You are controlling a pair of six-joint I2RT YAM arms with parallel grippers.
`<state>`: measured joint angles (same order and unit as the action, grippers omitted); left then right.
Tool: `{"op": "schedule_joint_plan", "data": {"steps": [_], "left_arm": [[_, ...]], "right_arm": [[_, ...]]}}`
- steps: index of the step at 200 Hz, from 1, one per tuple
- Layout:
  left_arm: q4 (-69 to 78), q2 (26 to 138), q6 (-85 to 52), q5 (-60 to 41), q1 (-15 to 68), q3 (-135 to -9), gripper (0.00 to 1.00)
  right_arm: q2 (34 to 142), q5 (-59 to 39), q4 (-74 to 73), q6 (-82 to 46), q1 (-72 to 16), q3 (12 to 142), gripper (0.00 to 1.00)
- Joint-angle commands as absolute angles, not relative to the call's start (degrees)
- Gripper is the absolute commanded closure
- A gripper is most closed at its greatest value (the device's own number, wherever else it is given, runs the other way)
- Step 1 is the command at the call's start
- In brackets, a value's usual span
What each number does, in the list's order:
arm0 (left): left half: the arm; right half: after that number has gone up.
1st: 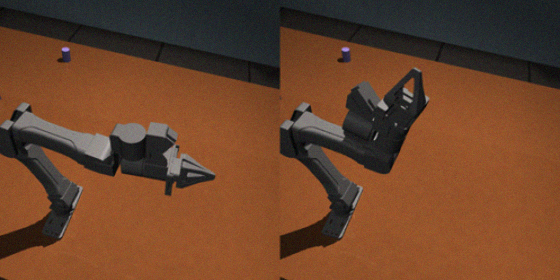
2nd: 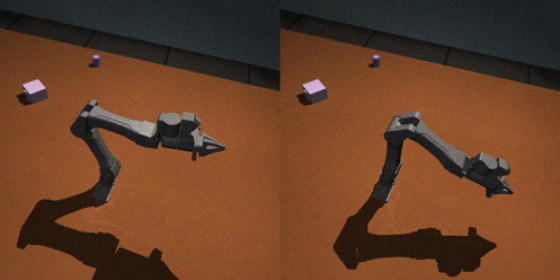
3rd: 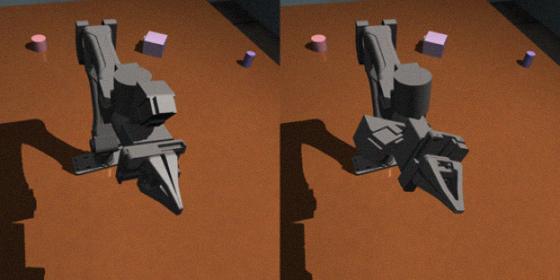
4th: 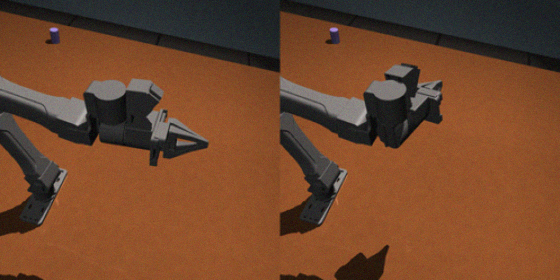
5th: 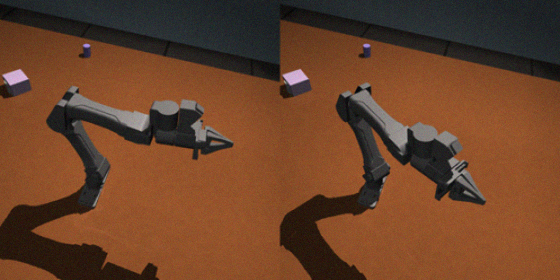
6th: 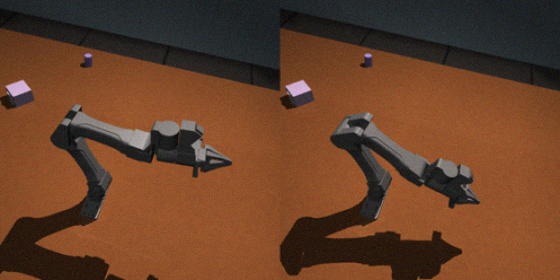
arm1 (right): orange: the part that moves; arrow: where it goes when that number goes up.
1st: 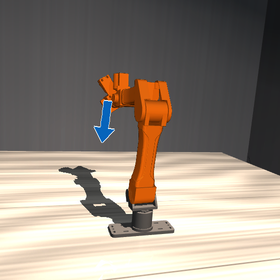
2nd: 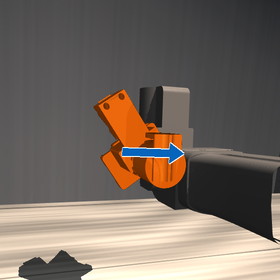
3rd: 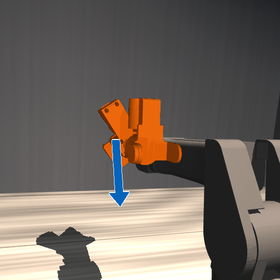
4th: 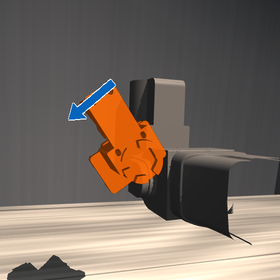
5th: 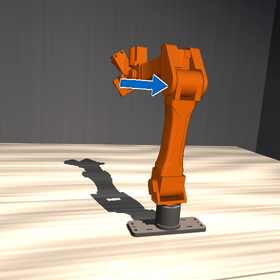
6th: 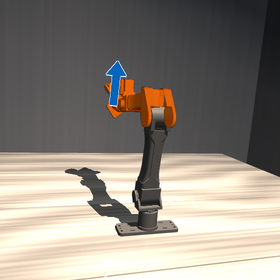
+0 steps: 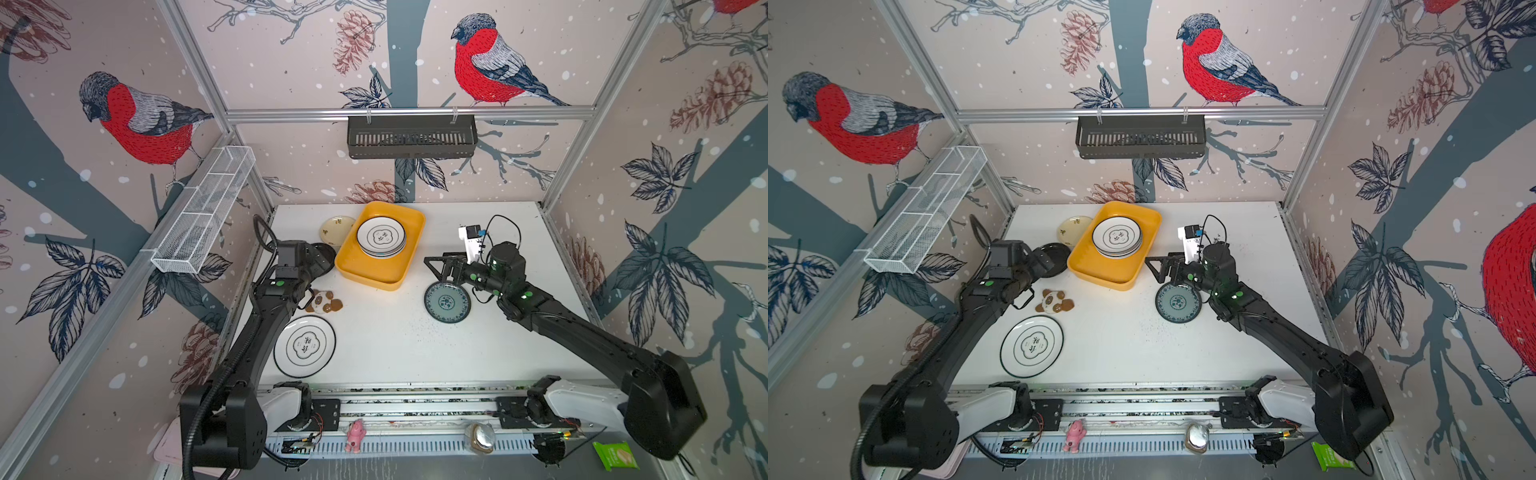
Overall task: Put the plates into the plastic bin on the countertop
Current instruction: 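Raise the left gripper while right reaches the white plate by the plush toy, then grasp the white character plate rim with the right gripper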
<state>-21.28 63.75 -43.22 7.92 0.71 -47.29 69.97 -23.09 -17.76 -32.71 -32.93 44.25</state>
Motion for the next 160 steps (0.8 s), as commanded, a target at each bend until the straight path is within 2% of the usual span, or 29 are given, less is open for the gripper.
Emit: {"op": "schedule_joint_plan", "data": {"steps": [1, 34, 76, 127, 160], "left_arm": [[-25.14, 58.17, -48.69, 10.8, -3.64, -42.64, 0.04], [-26.48, 50.65, -52.16, 13.21, -9.19, -35.72, 0.04], [-26.56, 45.76, -56.59, 13.62, -14.08, -28.73, 0.04], [-24.73, 43.78, -56.06, 10.96, -19.43, -24.47, 0.04], [-23.36, 42.47, -57.19, 8.6, -22.76, -21.22, 0.04]], "right_arm": [[73.42, -23.65, -21.41, -33.85, -35.1, 44.67, 0.01], [82.69, -29.92, -28.89, -40.62, -40.73, 44.82, 0.0], [93.59, -30.09, -26.55, -37.74, -49.44, 52.3, 0.0], [107.64, -38.79, -29.25, -42.91, -52.38, 59.83, 0.02], [114.95, -38.56, -25.58, -44.45, -54.35, 66.09, 0.02]]}}
